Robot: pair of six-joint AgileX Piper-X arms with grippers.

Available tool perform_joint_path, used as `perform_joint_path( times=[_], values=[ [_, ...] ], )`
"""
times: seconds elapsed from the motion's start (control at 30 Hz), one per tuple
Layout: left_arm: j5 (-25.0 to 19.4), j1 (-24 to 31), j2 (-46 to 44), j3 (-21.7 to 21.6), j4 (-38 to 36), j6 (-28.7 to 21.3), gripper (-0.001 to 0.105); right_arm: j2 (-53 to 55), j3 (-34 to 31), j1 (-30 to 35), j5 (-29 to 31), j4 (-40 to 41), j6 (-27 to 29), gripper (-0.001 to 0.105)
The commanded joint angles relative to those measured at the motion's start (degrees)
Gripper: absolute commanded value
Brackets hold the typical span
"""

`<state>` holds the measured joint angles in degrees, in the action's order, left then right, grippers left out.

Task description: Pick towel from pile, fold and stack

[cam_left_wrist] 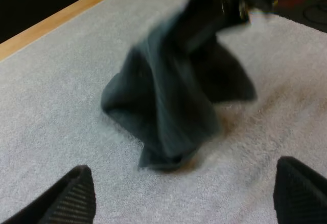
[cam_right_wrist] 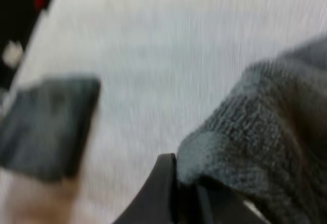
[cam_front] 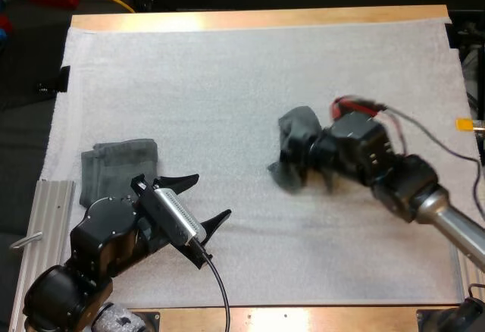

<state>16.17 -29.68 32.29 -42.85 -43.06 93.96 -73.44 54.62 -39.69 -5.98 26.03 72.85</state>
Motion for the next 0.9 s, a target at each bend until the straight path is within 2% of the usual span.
perform_joint_path(
  times=[0.0, 0.27, 0.7, 0.87],
  values=[
    [-0.1, -0.15, -0.04, -0.38, 0.61, 0.69, 0.069, 0.14, -0.15, -1.05, -0.12, -0.06, 0.17, 0.001],
    [-0.1, -0.15, -0.04, -0.38, 0.61, 0.69, 0.069, -1.49, -4.27, -6.99, -0.23, 0.06, -4.85, 0.001],
    [-0.1, -0.15, -0.04, -0.38, 0.61, 0.69, 0.069, -5.86, -6.81, -16.6, -5.0, -0.61, -5.55, 0.001],
    [-0.1, -0.15, -0.04, -0.38, 0.61, 0.69, 0.069, -6.82, -6.81, -19.28, -5.15, -0.76, -5.55, 0.009]
  ],
)
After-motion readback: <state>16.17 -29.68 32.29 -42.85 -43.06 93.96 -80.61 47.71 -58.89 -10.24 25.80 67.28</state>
